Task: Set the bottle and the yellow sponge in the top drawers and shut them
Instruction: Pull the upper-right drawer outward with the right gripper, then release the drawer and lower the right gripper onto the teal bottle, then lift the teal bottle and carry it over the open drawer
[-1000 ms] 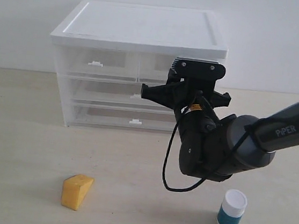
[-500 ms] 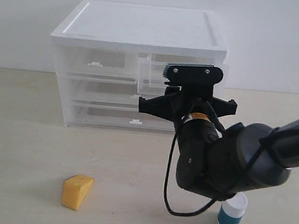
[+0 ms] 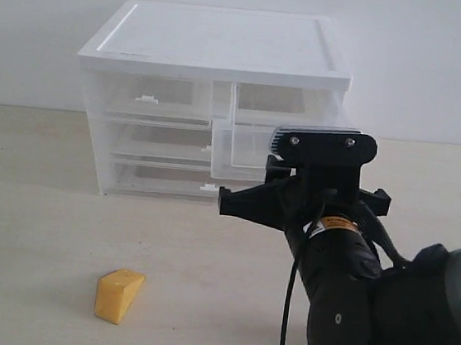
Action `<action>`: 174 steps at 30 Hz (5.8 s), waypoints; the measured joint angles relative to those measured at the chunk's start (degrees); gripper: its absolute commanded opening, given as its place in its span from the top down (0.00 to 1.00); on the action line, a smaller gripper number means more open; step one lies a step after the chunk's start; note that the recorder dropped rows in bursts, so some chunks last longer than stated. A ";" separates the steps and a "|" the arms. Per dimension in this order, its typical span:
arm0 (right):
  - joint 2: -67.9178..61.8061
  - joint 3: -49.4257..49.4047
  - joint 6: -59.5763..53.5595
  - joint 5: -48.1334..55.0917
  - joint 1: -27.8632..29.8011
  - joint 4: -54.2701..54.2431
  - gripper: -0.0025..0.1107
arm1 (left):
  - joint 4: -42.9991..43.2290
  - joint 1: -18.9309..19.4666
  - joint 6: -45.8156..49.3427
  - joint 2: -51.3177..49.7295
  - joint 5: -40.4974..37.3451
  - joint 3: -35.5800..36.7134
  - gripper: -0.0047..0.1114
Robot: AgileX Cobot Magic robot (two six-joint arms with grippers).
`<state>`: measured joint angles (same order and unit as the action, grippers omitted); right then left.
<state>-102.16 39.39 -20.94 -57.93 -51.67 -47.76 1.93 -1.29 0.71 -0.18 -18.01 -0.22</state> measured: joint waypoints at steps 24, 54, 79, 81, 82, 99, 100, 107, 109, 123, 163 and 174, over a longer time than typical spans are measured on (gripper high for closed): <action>2.37 -0.94 -6.79 11.97 -4.19 -11.44 0.25 | 0.00 0.00 0.00 0.00 0.00 0.00 0.92; 20.31 4.44 -26.32 77.65 -4.29 1.99 0.98 | 0.00 0.00 0.00 0.00 0.00 0.00 0.92; 20.31 19.87 13.96 116.65 16.91 53.57 0.57 | 0.00 0.00 0.00 0.00 0.00 0.00 0.92; 20.31 19.87 13.58 115.83 17.01 52.84 0.45 | 0.00 0.00 0.00 0.00 0.00 0.00 0.92; 20.31 19.87 13.58 115.19 17.01 52.72 0.40 | 0.00 0.00 0.00 0.00 0.00 0.00 0.92; 19.19 7.29 15.11 96.22 22.85 52.95 0.36 | 0.00 0.00 0.00 0.00 0.00 0.00 0.92; 18.48 7.16 14.98 95.47 22.85 52.40 0.36 | 0.00 0.00 0.00 0.00 0.00 0.00 0.92; 11.94 6.78 14.55 90.20 22.98 51.60 0.37 | 0.00 0.00 0.00 0.00 0.00 0.00 0.92; 10.01 6.78 14.55 88.74 22.98 51.60 0.37 | 0.00 0.00 0.00 0.00 0.00 0.00 0.92; 5.55 6.78 14.55 86.47 22.98 51.43 0.97 | 0.00 0.00 0.00 0.00 0.00 0.00 0.92; 19.52 24.53 -40.76 76.18 23.94 18.91 0.98 | 0.00 0.00 0.00 0.00 0.00 0.00 0.92; 12.75 26.18 -85.80 98.38 38.00 -31.04 0.98 | 0.00 0.00 0.00 0.00 0.00 0.00 0.92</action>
<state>-89.40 65.57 -106.74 40.45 -13.68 -78.80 1.93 -1.29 0.71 -0.18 -18.01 -0.22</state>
